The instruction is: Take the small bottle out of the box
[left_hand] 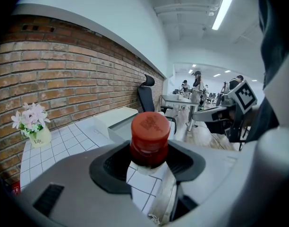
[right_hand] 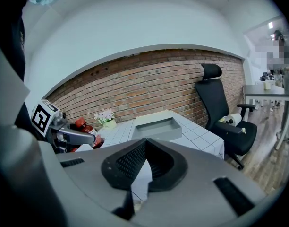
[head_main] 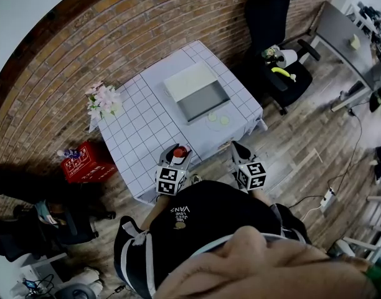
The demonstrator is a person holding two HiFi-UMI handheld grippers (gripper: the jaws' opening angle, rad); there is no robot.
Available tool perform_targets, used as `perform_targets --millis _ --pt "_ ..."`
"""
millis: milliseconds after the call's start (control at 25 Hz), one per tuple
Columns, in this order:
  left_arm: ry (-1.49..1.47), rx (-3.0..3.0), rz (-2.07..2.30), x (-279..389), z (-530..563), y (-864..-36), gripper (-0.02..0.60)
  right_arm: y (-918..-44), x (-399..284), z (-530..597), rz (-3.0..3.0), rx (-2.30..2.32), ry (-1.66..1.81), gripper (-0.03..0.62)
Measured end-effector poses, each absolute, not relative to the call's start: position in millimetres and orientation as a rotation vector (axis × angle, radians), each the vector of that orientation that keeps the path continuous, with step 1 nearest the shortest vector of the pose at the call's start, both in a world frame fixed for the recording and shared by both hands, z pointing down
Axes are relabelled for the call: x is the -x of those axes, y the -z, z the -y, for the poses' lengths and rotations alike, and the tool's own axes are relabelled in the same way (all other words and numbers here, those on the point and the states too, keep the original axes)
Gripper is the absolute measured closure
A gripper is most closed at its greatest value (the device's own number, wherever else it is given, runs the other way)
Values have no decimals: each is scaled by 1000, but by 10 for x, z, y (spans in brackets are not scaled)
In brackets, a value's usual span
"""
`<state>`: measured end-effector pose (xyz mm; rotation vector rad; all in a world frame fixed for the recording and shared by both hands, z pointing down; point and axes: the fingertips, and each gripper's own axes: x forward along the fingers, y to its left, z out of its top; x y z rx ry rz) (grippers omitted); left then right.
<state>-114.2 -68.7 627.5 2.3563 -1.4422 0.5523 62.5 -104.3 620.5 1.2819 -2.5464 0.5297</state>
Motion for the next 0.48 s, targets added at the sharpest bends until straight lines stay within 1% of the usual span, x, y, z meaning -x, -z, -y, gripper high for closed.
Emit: perform_targets --millis 480 --pt "-554 -2369 1423 1136 770 -6304 356 -6215 -592 1107 2546 -1265 -525 594"
